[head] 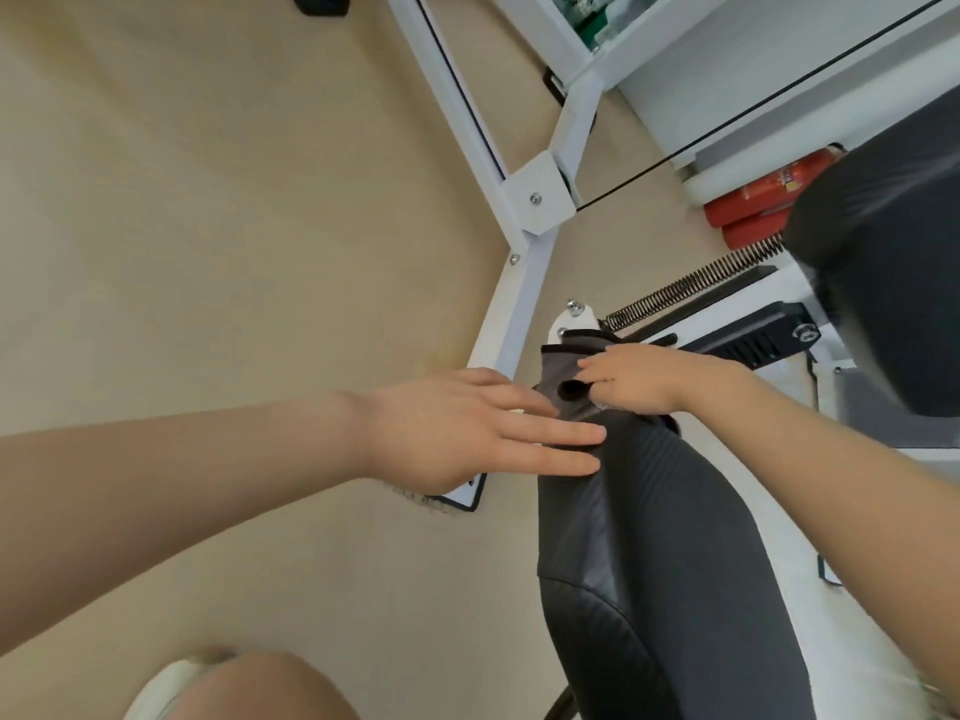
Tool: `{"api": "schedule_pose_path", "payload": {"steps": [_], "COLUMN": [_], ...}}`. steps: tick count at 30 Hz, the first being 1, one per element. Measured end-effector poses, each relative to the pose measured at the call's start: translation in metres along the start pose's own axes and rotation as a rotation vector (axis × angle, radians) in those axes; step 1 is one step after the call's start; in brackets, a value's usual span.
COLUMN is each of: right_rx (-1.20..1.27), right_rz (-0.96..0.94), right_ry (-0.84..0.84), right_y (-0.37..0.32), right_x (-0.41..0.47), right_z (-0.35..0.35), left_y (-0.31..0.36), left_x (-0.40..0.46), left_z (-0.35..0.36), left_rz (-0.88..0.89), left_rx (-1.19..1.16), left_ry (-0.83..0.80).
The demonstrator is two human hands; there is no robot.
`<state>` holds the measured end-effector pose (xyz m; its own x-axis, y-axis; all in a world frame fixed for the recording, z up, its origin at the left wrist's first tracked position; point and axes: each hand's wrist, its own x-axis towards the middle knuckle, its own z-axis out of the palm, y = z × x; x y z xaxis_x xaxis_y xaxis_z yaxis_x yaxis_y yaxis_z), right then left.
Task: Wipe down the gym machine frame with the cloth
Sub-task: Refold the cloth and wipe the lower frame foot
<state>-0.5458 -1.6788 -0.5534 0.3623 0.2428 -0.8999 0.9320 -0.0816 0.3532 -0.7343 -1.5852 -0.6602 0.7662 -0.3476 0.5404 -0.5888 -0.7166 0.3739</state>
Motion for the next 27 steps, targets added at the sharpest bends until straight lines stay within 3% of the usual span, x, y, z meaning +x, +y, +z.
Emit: {"api": "schedule_pose_path", "payload": {"steps": [3, 12, 16, 20, 27], "right_rx": [-0.075, -0.035, 0.028, 0.021, 0.1], "right_rz": [-0.046, -0.041, -0.125, -0.029, -0.066], "right_ry": [-0.016, 0.259, 0.197, 0.191, 0.145], "right_y": [-0.002, 0.039, 0.027, 0.021, 0.031], "right_x": [0.023, 0.012, 0.042, 0.062, 0.012], "right_z": [0.004, 0.021, 0.02, -0.002, 0.014], "left_y": [-0.006, -0.018, -0.025, -0.032, -0.052], "left_x": [0.002, 0.008, 0.015, 0.015, 0.023], "left_z": [-0.005, -0.019, -0.02, -0.017, -0.006], "left_rz": [0.055, 0.14, 0.179, 0.234, 0.409], "left_rx": [0.046, 0.197, 0.228, 0.258, 0.303], "left_ry": [-0.053, -0.149, -0.204, -0.18, -0.083]}}
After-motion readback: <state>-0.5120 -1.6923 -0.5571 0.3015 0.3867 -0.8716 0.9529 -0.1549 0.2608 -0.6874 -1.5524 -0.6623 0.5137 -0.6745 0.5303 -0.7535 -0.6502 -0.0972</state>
